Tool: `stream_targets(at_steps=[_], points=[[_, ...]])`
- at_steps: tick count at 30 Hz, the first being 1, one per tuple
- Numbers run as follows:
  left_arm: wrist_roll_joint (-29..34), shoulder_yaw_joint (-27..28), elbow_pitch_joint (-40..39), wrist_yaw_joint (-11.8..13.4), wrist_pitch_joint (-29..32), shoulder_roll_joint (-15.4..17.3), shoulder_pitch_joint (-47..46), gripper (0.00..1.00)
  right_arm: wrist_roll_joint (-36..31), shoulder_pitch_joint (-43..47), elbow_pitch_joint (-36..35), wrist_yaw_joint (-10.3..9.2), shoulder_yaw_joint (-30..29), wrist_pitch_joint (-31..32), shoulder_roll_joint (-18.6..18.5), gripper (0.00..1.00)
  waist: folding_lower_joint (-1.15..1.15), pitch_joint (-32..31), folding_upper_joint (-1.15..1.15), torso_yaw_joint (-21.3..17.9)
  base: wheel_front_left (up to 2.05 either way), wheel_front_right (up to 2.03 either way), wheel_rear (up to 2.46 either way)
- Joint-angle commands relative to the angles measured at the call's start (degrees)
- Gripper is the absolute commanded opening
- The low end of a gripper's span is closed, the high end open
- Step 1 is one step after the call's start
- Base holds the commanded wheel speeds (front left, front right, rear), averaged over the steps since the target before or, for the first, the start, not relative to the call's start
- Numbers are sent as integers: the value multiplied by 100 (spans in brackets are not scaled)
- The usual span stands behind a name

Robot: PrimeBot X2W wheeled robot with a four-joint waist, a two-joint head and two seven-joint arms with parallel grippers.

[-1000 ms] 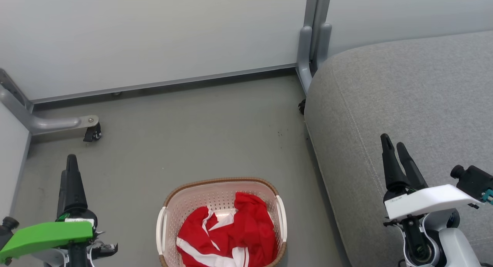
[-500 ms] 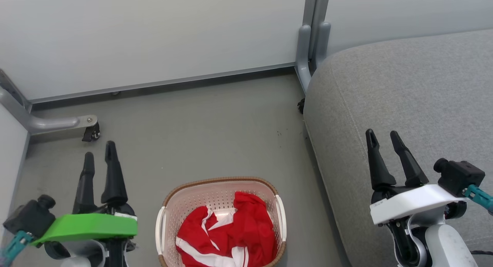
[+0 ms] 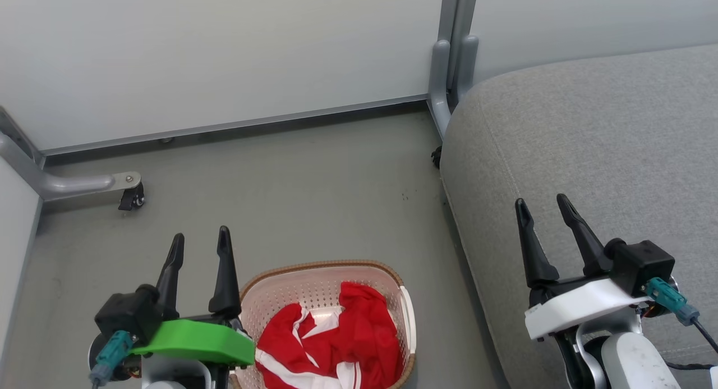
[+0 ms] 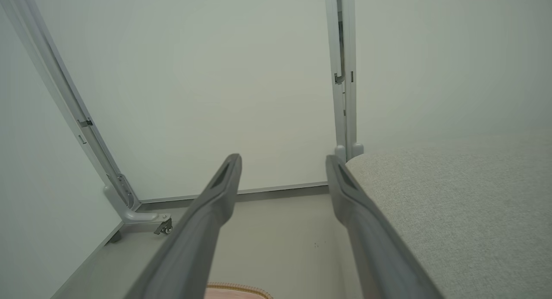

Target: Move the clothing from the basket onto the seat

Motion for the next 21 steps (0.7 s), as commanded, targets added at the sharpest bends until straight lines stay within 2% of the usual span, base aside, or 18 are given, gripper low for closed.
stream_targets(at_steps=[1, 6, 14, 21], points=[[198, -124, -41, 129, -62, 117, -81, 100, -207, 2, -53, 2, 27, -64, 3, 100, 0, 0, 0, -1, 0, 0, 0], [463, -479, 33, 528, -134, 300, -151, 100, -581, 17, -56, 2, 66, -134, 10, 100, 0, 0, 0, -7, 0, 0, 0], [774, -826, 184, 970, -240, 468, -175, 100, -1113, 27, -6, 2, 97, -243, 41, 100, 0, 3, 0, -14, 0, 0, 0], [1067, -1004, 264, 1169, -319, 549, -196, 100, -1559, 17, -30, 2, 142, -327, 65, 100, 0, 7, 0, -22, 0, 0, 0]])
